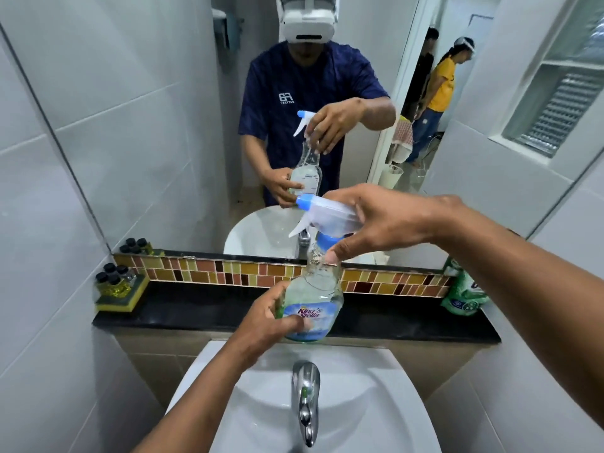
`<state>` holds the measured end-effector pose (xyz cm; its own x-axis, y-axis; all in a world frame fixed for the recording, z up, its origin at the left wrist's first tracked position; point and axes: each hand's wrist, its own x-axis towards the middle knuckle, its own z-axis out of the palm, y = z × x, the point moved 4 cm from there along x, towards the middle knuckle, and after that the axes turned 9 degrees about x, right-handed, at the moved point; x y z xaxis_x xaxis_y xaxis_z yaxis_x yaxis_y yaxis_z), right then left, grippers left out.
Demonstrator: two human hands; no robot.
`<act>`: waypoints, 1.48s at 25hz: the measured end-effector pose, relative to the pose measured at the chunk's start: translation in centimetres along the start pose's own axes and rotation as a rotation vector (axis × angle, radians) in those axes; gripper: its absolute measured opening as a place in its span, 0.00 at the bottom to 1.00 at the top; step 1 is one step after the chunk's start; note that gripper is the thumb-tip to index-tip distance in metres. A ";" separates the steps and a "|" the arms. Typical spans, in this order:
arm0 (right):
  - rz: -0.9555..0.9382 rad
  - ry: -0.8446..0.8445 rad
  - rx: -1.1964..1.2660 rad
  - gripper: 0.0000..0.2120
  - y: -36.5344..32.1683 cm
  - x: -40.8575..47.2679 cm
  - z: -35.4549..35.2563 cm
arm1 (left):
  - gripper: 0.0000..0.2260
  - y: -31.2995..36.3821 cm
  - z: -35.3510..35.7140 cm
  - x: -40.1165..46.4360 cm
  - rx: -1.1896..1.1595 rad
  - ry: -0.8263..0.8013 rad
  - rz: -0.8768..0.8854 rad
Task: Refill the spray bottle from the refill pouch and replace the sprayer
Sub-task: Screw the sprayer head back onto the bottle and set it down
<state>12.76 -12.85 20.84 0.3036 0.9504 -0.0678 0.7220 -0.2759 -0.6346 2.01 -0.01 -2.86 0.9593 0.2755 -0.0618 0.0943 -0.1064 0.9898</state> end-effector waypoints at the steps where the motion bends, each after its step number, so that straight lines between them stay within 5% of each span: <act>1: -0.009 -0.010 0.022 0.20 -0.4 -0.5 -0.2 | 0.29 0.5 0.1 -0.5 0.001 0.007 0.008; 15: -0.179 -0.042 -0.039 0.25 -5.3 -6.0 -1.8 | 0.33 5.1 3.2 -8.6 0.097 0.146 0.021; 19: -0.232 -0.020 -0.077 0.18 -6.7 -6.6 -1.7 | 0.33 5.5 3.2 -9.6 0.107 0.181 0.022; 37: -0.172 0.051 -0.307 0.24 -13.4 -4.6 -0.3 | 0.36 6.5 -1.5 -11.4 0.064 0.148 0.093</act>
<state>1.85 -13.55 29.87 0.1861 0.9805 0.0635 0.9161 -0.1498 -0.3719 -8.74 -2.37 4.49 0.9153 0.3991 0.0535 0.0288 -0.1973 0.9799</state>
